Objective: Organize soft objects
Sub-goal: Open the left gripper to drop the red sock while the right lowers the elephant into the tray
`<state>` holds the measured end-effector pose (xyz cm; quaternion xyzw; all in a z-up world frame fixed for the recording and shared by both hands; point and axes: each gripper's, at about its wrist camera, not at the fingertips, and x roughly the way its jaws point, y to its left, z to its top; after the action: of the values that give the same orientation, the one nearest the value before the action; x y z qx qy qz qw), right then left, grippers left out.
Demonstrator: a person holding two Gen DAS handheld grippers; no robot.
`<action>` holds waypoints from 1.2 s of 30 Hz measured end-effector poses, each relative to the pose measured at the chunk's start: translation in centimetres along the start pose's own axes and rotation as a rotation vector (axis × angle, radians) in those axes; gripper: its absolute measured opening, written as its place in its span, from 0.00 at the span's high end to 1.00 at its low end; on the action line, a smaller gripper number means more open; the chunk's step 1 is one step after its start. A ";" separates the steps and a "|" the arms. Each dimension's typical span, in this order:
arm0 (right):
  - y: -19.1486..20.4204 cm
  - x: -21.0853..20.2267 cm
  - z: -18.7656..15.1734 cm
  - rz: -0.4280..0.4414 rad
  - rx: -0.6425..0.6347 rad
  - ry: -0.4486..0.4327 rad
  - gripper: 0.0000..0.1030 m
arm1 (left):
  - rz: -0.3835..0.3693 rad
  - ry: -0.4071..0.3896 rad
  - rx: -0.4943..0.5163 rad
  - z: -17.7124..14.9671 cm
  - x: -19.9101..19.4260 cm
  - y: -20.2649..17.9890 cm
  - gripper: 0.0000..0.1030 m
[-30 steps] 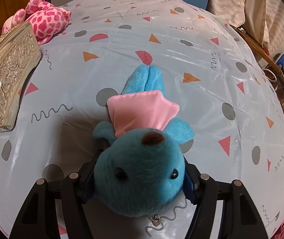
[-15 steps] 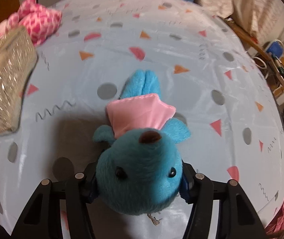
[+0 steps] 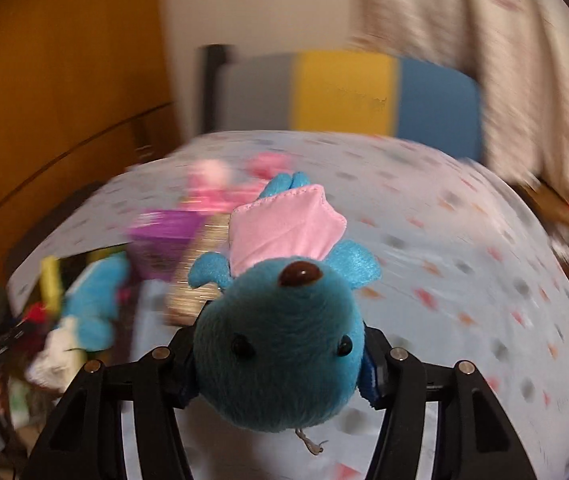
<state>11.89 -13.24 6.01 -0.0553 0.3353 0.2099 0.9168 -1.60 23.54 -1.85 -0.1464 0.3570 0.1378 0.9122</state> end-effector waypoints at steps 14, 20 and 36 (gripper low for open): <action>21.8 11.6 0.0 0.329 -0.262 0.167 0.36 | 0.092 -0.099 -0.016 1.0 -3.4 0.8 0.14; 24.1 14.3 -2.4 0.317 -0.304 0.222 0.20 | 0.139 -0.105 -0.047 0.9 -3.7 2.2 0.05; 19.9 7.7 -2.2 0.334 -0.158 0.074 0.04 | 0.172 -0.172 -0.082 1.1 -6.4 1.6 0.00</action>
<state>7.50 6.97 0.16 -0.0785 0.3558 0.3826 0.8491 -6.03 24.51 3.05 -0.1403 0.2828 0.2419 0.9175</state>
